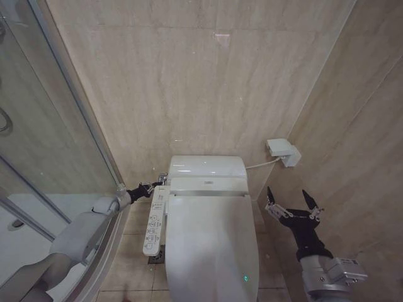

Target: Open the toilet lid, clean the toilet bowl with a toilet brush, close the toilet lid, and flush.

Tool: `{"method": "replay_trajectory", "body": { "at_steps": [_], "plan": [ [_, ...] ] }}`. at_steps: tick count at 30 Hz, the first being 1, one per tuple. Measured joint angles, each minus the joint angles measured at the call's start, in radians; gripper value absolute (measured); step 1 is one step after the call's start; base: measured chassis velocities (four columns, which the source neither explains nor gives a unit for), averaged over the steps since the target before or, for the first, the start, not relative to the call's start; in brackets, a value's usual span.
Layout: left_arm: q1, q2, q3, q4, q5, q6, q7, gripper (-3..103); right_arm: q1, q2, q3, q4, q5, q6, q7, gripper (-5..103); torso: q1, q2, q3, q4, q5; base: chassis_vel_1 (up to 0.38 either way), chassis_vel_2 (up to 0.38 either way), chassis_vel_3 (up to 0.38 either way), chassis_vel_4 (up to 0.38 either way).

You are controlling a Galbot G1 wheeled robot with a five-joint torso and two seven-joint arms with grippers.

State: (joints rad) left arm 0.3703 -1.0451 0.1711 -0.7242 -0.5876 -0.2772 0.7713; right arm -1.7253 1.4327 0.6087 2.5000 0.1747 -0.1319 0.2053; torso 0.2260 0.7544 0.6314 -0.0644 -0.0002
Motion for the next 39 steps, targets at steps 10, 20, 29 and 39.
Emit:
{"method": "replay_trajectory", "body": {
  "at_steps": [10,20,29,39],
  "plan": [
    [0.0,-0.022,-0.017,0.041,0.018,-0.015,-0.002,0,0.0,0.0,0.0,0.0,0.0,0.0,0.0,100,0.0,0.0,0.0,0.0008,0.0002,0.0,0.0,0.0,0.0],
    [0.012,-0.069,-0.047,0.073,0.034,-0.028,-0.054,0,0.0,0.0,0.0,0.0,0.0,0.0,0.0,100,0.0,0.0,0.0,0.0009,0.0009,0.0,0.0,0.0,0.0],
    [0.028,-0.104,-0.07,0.111,0.037,-0.046,-0.108,0,0.0,0.0,0.0,0.0,0.0,0.0,0.0,100,0.0,0.0,0.0,0.0001,0.0004,0.0,0.0,0.0,0.0],
    [0.063,-0.094,-0.101,0.07,0.037,-0.046,-0.213,0,0.0,0.0,0.0,0.0,0.0,0.0,0.0,100,0.001,0.0,0.0,-0.0005,0.0004,0.0,0.0,0.0,0.0]
  ]
}}
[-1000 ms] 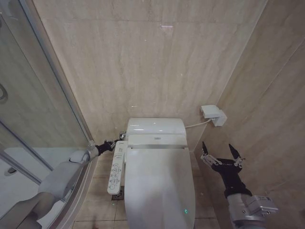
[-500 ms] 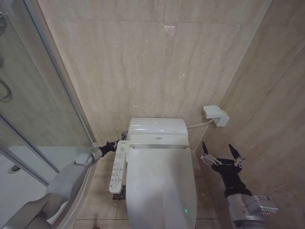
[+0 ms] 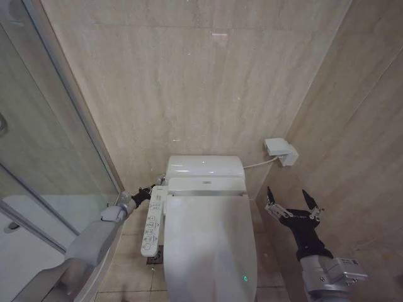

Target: Open the toilet lid, clean the toilet bowl with a toilet brush, close the toilet lid, and flush.

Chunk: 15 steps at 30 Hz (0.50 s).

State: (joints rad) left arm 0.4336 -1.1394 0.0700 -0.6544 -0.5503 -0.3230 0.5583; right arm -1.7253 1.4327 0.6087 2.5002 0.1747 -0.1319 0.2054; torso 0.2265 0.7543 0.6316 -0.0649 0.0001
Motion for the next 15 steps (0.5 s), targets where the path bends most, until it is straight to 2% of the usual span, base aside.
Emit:
{"method": "replay_trajectory", "body": {
  "at_steps": [3,5,6,8,9,10,11,12,13,14,15],
  "plan": [
    [0.047,0.015,-0.022,-0.047,0.004,0.011,-0.011,0,0.0,0.0,0.0,0.0,0.0,0.0,0.0,100,0.0,0.0,0.0,0.0008,-0.0003,0.0,0.0,0.0,0.0],
    [0.103,0.02,-0.056,-0.086,0.034,0.008,-0.056,0,0.0,0.0,0.0,0.0,0.0,0.0,0.0,100,0.0,0.0,0.0,0.0016,-0.0003,0.0,0.0,0.0,0.0],
    [0.103,0.02,-0.056,-0.086,0.034,0.008,-0.056,0,0.0,0.0,0.0,0.0,0.0,0.0,0.0,100,0.0,0.0,0.0,0.0016,-0.0003,0.0,0.0,0.0,0.0],
    [0.133,0.017,-0.075,-0.104,0.046,0.0,-0.107,0,0.0,0.0,0.0,0.0,0.0,0.0,0.0,100,-0.001,0.0,0.0,0.0011,-0.0003,0.0,0.0,0.0,0.0],
    [0.167,0.014,-0.107,-0.133,0.062,-0.003,-0.165,0,0.0,0.0,0.0,0.0,0.0,0.0,0.0,100,0.0,0.0,0.0,0.0008,-0.0005,0.0,0.0,0.0,0.0],
    [0.167,0.014,-0.107,-0.133,0.062,-0.003,-0.165,0,0.0,0.0,0.0,0.0,0.0,0.0,0.0,100,0.0,0.0,0.0,0.0008,-0.0005,0.0,0.0,0.0,0.0],
    [0.185,0.013,-0.124,-0.153,0.073,-0.003,-0.207,0,0.0,0.0,0.0,0.0,0.0,0.0,0.0,100,0.0,0.0,0.0,0.0006,-0.0005,0.0,0.0,0.0,0.0],
    [0.209,0.013,-0.143,-0.184,0.083,-0.002,-0.27,0,0.0,0.0,0.0,0.0,0.0,0.0,0.0,100,0.0,0.0,0.0,0.0007,-0.0001,0.0,0.0,0.0,0.0],
    [0.241,0.015,-0.163,-0.234,0.088,0.008,-0.361,0,0.0,0.0,0.0,0.0,0.0,0.0,0.0,100,0.0,0.0,0.0,0.0007,-0.0001,0.0,0.0,0.0,0.0],
    [0.241,0.015,-0.163,-0.234,0.088,0.008,-0.361,0,0.0,0.0,0.0,0.0,0.0,0.0,0.0,100,0.0,0.0,0.0,0.0007,-0.0001,0.0,0.0,0.0,0.0],
    [0.265,0.016,-0.18,-0.279,0.087,0.019,-0.421,0,0.0,0.0,0.0,0.0,0.0,0.0,0.0,100,0.0,0.0,0.0,0.001,-0.0002,0.0,0.0,0.0,0.0]
  ]
}}
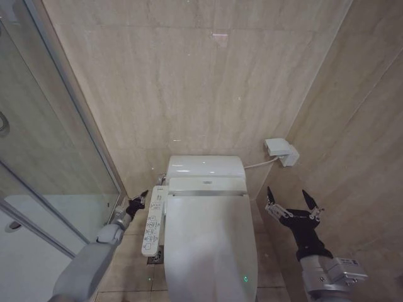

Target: Open the toilet lid, clean the toilet bowl with a toilet brush, close the toilet lid, and flush.

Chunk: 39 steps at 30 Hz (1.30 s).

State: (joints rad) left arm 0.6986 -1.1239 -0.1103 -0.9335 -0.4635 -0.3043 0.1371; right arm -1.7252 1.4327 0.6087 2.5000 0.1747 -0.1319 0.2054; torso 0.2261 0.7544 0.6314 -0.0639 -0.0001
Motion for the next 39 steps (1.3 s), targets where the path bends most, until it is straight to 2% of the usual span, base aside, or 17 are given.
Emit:
{"method": "replay_trajectory", "body": {
  "at_steps": [3,4,5,7,8,11,12,15,16,19,20,22,23,30,31,38,39],
  "plan": [
    [0.088,0.003,-0.054,-0.171,-0.012,0.024,-0.148,0,0.0,0.0,0.0,0.0,0.0,0.0,0.0,100,0.0,0.0,0.0,-0.0006,0.0004,0.0,0.0,0.0,0.0],
    [0.088,0.003,-0.054,-0.171,-0.012,0.024,-0.148,0,0.0,0.0,0.0,0.0,0.0,0.0,0.0,100,0.0,0.0,0.0,-0.0006,0.0004,0.0,0.0,0.0,0.0],
    [0.121,0.003,-0.076,-0.233,-0.014,0.034,-0.183,0,0.0,0.0,0.0,0.0,0.0,0.0,0.0,100,0.0,0.0,0.0,0.0,-0.0002,0.0,0.0,0.0,0.0],
    [0.205,0.003,-0.141,-0.392,-0.014,0.054,-0.253,0,0.0,0.0,0.0,0.0,0.0,0.0,0.0,100,0.0,0.0,0.0,-0.0004,0.0006,0.0,0.0,0.0,0.0],
    [0.205,0.003,-0.141,-0.392,-0.014,0.054,-0.253,0,0.0,0.0,0.0,0.0,0.0,0.0,0.0,100,0.0,0.0,0.0,-0.0004,0.0006,0.0,0.0,0.0,0.0],
    [0.323,0.006,-0.212,-0.58,0.009,0.073,-0.306,0,0.0,0.0,0.0,0.0,0.0,0.0,0.0,100,0.0,0.0,0.0,-0.0001,0.0,0.0,0.0,0.0,0.0],
    [0.323,0.006,-0.212,-0.58,0.009,0.073,-0.306,0,0.0,0.0,0.0,0.0,0.0,0.0,0.0,100,0.0,0.0,0.0,-0.0001,0.0,0.0,0.0,0.0,0.0],
    [0.442,0.002,-0.273,-0.72,0.04,0.08,-0.336,0,0.0,0.0,0.0,0.0,0.0,0.0,0.0,100,0.0,0.0,0.0,0.0,-0.0001,0.0,0.0,0.0,0.0],
    [0.442,0.002,-0.273,-0.72,0.04,0.08,-0.336,0,0.0,0.0,0.0,0.0,0.0,0.0,0.0,100,0.0,0.0,0.0,0.0,-0.0001,0.0,0.0,0.0,0.0],
    [0.565,-0.008,-0.353,-0.864,0.061,0.088,-0.35,0,0.0,0.0,0.0,0.0,0.0,0.0,0.0,100,0.0,0.0,0.0,0.0,0.0001,0.0,0.0,0.0,0.0],
    [0.565,-0.008,-0.353,-0.864,0.061,0.088,-0.35,0,0.0,0.0,0.0,0.0,0.0,0.0,0.0,100,0.0,0.0,0.0,0.0,0.0001,0.0,0.0,0.0,0.0],
    [0.639,-0.017,-0.407,-0.964,0.066,0.105,-0.352,0,0.0,0.0,0.0,0.0,0.0,0.0,0.0,100,0.0,0.0,0.0,-0.0003,0.0004,0.0,0.0,0.0,0.0],
    [0.672,-0.025,-0.434,-1.01,0.068,0.116,-0.353,7,0.0,0.0,0.0,0.0,0.0,0.0,0.0,100,0.0,0.0,0.0,-0.0001,0.0004,0.0,0.0,0.0,0.0],
    [0.82,-0.081,-0.529,-1.182,0.091,0.161,-0.34,7,0.0,0.0,0.0,0.0,0.0,0.0,0.0,100,0.0,0.0,0.0,-0.0001,0.0,0.0,0.0,0.0,0.0],
    [0.858,-0.095,-0.541,-1.226,0.093,0.168,-0.337,33,0.0,0.0,0.0,0.0,0.0,0.0,0.0,100,0.0,0.0,0.0,-0.0002,0.0001,0.0,0.0,0.0,0.0],
    [0.973,-0.133,-0.558,-1.353,0.136,0.185,-0.323,33,0.0,0.0,0.0,0.0,0.0,0.0,0.0,100,0.0,0.0,0.0,-0.0002,0.0003,0.0,0.0,0.0,0.0],
    [0.992,-0.137,-0.56,-1.373,0.148,0.185,-0.318,60,0.0,0.0,0.0,0.0,0.0,0.0,0.0,100,0.0,0.0,0.0,-0.0002,0.0001,0.0,0.0,0.0,0.0]
  ]
}}
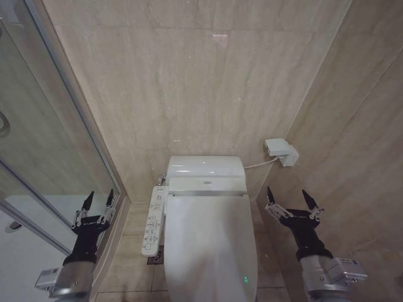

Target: Open the toilet lid, clean the toilet bowl with a toilet brush, close the toilet lid, and flush.

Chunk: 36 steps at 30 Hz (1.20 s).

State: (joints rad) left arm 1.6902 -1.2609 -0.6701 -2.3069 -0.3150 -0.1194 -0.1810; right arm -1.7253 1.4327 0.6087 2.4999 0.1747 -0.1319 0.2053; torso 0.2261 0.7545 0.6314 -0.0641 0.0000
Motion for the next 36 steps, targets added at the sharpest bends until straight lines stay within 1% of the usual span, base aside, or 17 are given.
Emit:
{"method": "replay_trajectory", "body": {
  "at_steps": [2,5,6,8,13,14,20,30,33,36],
  "plan": [
    [0.011,-0.002,-0.001,-0.014,0.007,0.0,0.003,60,0.0,0.0,0.0,0.0,0.0,0.0,0.0,100,0.0,0.0,0.0,0.0,0.0,0.0,0.0,0.0,0.0],
    [0.05,-0.016,-0.002,-0.063,0.04,0.007,0.009,60,0.0,0.0,0.0,0.0,0.0,0.0,0.0,100,0.0,0.0,0.0,-0.0001,0.0,0.0,0.0,0.0,0.0],
    [0.059,-0.02,-0.002,-0.075,0.047,0.007,0.011,88,0.0,0.0,0.0,0.0,0.0,0.0,0.0,100,0.0,0.0,0.0,0.0,0.0002,0.0,0.0,0.0,0.0],
    [0.073,-0.027,-0.003,-0.086,0.053,0.006,0.015,88,0.0,0.0,0.0,0.0,0.0,0.0,0.0,100,0.0,0.0,0.0,-0.0001,0.0,0.0,0.0,0.0,0.0],
    [0.12,-0.048,-0.018,-0.127,0.069,-0.006,0.046,88,0.0,0.0,0.0,0.0,0.0,0.0,0.0,100,0.0,0.0,0.0,0.0001,0.0,0.0,0.0,0.0,0.0],
    [0.127,-0.051,-0.021,-0.135,0.074,-0.009,0.054,100,0.0,0.0,0.0,0.0,0.0,0.0,0.0,100,0.0,0.0,0.0,0.0001,0.0001,0.0,0.0,0.0,0.0],
    [0.148,-0.072,-0.035,-0.178,0.107,-0.019,0.085,100,0.0,0.0,0.0,0.0,0.0,0.0,0.0,100,0.0,0.0,0.0,0.0,0.0001,0.0,0.0,0.0,0.0],
    [0.176,-0.092,-0.031,-0.198,0.116,-0.021,0.089,100,0.0,0.0,0.0,0.0,0.0,0.0,0.0,100,0.0,0.0,0.0,0.0,0.0001,0.0,0.0,0.0,0.0],
    [0.185,-0.103,-0.011,-0.198,0.143,-0.026,0.092,100,0.0,0.0,0.0,0.0,0.0,0.0,0.0,100,0.0,0.0,0.0,0.0001,0.0,0.0,0.0,0.0,0.0],
    [0.186,-0.104,-0.006,-0.198,0.15,-0.026,0.092,100,0.0,0.0,0.0,0.0,0.0,0.0,0.0,100,0.0,0.0,0.0,0.0,0.0,0.0,0.0,0.0,0.0]
  ]
}}
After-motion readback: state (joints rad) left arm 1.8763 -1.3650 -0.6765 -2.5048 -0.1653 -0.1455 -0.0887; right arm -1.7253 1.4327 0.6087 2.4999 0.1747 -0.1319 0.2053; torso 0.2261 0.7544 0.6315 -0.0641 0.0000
